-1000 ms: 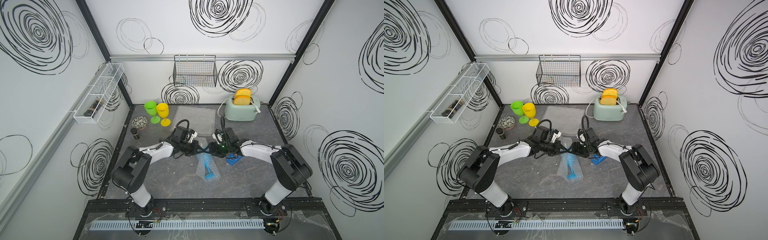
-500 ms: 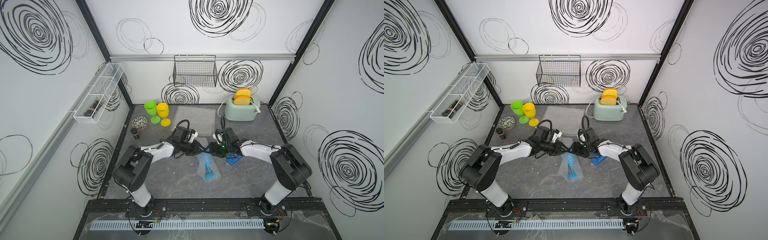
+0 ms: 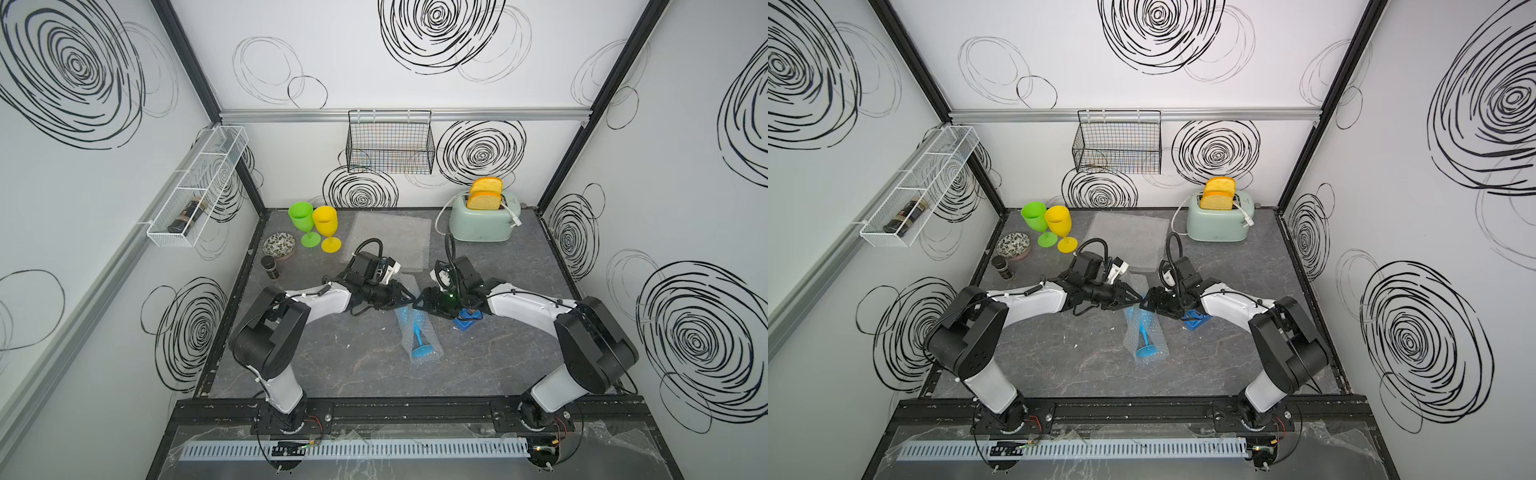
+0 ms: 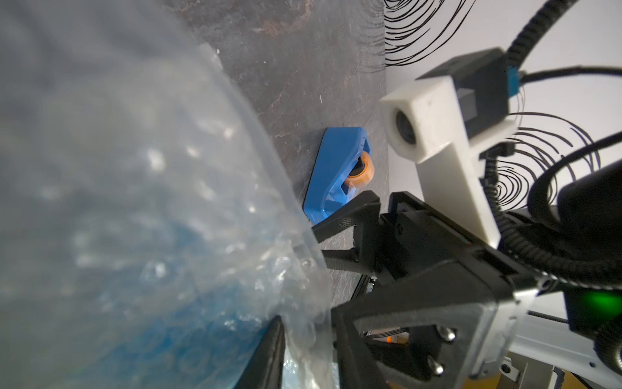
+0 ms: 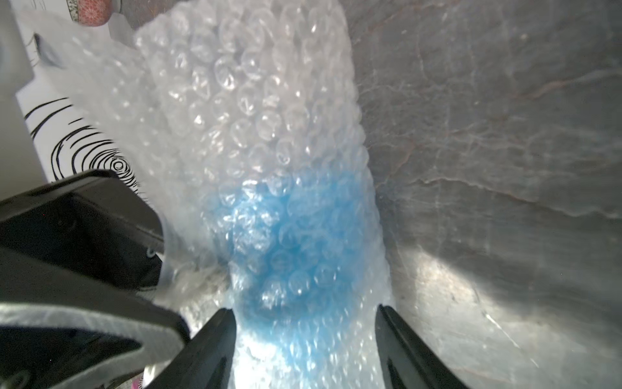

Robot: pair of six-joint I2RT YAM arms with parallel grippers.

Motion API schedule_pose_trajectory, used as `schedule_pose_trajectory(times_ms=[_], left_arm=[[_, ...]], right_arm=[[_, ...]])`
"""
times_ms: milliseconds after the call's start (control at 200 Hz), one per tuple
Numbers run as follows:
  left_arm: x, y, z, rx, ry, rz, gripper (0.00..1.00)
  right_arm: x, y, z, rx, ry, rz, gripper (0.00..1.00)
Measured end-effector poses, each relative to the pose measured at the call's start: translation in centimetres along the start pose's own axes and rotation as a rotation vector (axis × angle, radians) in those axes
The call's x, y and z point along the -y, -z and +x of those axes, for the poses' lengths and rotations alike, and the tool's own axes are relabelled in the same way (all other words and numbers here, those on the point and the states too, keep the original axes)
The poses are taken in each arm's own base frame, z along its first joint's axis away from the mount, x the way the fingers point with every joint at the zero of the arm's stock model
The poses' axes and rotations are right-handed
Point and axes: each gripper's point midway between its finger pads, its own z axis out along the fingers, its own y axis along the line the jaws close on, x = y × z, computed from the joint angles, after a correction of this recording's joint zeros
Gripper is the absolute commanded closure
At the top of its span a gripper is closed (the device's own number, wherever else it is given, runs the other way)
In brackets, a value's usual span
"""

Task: Wrap wine glasses in bubble wrap
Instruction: Wrap the wine glass in bubble wrap.

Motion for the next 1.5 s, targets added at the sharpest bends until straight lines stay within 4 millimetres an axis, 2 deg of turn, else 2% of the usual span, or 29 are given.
schedule_pose_trajectory(times_ms=[340, 450, 615, 715, 926, 1026, 1156, 1256, 1311, 1486, 1501], left_arm=[[0.1, -0.2, 0.0, 0.000, -0.022, 0.002, 0.68], [0.1, -0.2, -0.1, 0.000, -0.025, 0.001, 0.68], [0.1, -0.2, -0.1, 0.000, -0.025, 0.001, 0.68], [0.1, -0.2, -0.1, 0.000, -0.027, 0.001, 0.68], [0.2, -0.2, -0.1, 0.000, -0.028, 0.002, 0.68], [0.2, -0.2, -0.1, 0.000, -0.028, 0.002, 0.68], [0.2, -0.2, -0.1, 0.000, -0.029, 0.001, 0.67], [0.2, -0.2, -0.1, 0.000, -0.029, 0.001, 0.67], [0.2, -0.2, -0.1, 0.001, -0.029, 0.001, 0.67], [0.2, -0.2, -0.1, 0.001, -0.029, 0.000, 0.67], [0.2, -0.2, -0.1, 0.001, -0.029, 0.000, 0.67]], right_arm=[[-5.0, 3.7, 0.9, 0.062, 0.129, -0.104, 0.25], [-5.6, 3.4, 1.7, 0.049, 0.161, -0.102, 0.24], [-4.8, 1.7, 2.7, 0.007, 0.171, -0.050, 0.25], [-3.6, 0.9, 2.8, -0.010, 0.165, -0.002, 0.34], [-2.3, 1.1, 2.6, -0.004, 0.166, 0.053, 0.58], [-1.8, 1.3, 2.3, 0.002, 0.157, 0.064, 0.75], [-1.6, 1.4, 2.0, 0.007, 0.160, 0.065, 0.80], [-1.6, 1.5, 2.0, 0.005, 0.164, 0.062, 0.97], [-1.5, 1.5, 2.0, 0.003, 0.166, 0.061, 1.00], [-1.2, 1.7, 1.8, 0.001, 0.158, 0.062, 1.00], [-1.1, 1.8, 1.7, 0.002, 0.155, 0.063, 0.97]])
